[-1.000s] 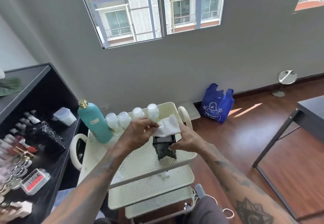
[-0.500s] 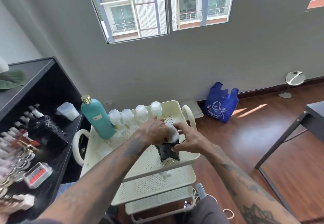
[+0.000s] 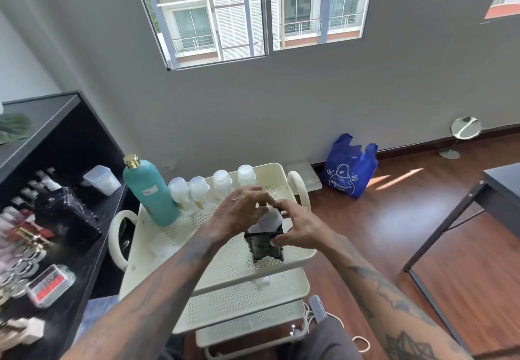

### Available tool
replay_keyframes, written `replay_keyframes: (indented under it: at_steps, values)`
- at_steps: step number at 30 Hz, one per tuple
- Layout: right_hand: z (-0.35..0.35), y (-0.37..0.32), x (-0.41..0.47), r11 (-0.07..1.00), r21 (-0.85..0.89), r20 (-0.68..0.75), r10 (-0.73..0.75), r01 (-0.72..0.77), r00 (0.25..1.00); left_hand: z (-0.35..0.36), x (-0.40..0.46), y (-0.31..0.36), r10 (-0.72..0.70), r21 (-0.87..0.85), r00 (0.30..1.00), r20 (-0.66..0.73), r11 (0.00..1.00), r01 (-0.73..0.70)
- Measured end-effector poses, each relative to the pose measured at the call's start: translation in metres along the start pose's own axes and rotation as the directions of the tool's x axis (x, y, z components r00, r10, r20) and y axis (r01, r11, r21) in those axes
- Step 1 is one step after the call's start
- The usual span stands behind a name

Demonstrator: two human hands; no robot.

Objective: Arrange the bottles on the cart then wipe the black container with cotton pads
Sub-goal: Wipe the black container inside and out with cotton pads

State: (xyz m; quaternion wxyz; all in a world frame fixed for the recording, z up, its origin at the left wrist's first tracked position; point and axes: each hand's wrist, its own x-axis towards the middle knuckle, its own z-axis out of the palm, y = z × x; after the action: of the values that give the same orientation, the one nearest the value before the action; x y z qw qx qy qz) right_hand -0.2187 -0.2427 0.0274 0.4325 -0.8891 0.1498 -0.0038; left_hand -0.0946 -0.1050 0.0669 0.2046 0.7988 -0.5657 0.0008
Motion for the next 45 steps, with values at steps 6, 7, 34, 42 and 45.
replay_keyframes:
  at_steps: [6, 7, 34, 42, 45]
  values:
    - [-0.001, 0.001, -0.002, 1.000, 0.011, 0.000, 0.004, -0.004, 1.000, -0.006, -0.011, -0.020, 0.111, 0.074, 0.985, 0.129, 0.990, -0.122]
    - [-0.001, 0.001, -0.002, 1.000, 0.012, 0.000, 0.008, -0.008, 1.000, -0.008, -0.012, -0.019, 0.134, 0.160, 0.967, 0.216, 0.972, -0.171]
    - [-0.005, -0.022, -0.010, 0.968, -0.237, 0.105, 0.108, -0.081, 0.989, -0.005, -0.186, -0.092, -0.803, -0.042, 0.491, 0.336, 0.509, 0.860]
    - [0.057, -0.134, 0.002, 0.904, -0.343, -0.011, -0.273, 0.253, 0.962, 0.025, -0.195, -0.104, -0.869, -0.202, 0.474, 0.145, 0.442, 0.874]
    - [0.117, -0.137, 0.046, 0.923, -0.329, 0.163, -0.154, 0.201, 0.975, 0.031, -0.196, -0.108, -0.883, -0.193, 0.458, 0.104, 0.434, 0.880]
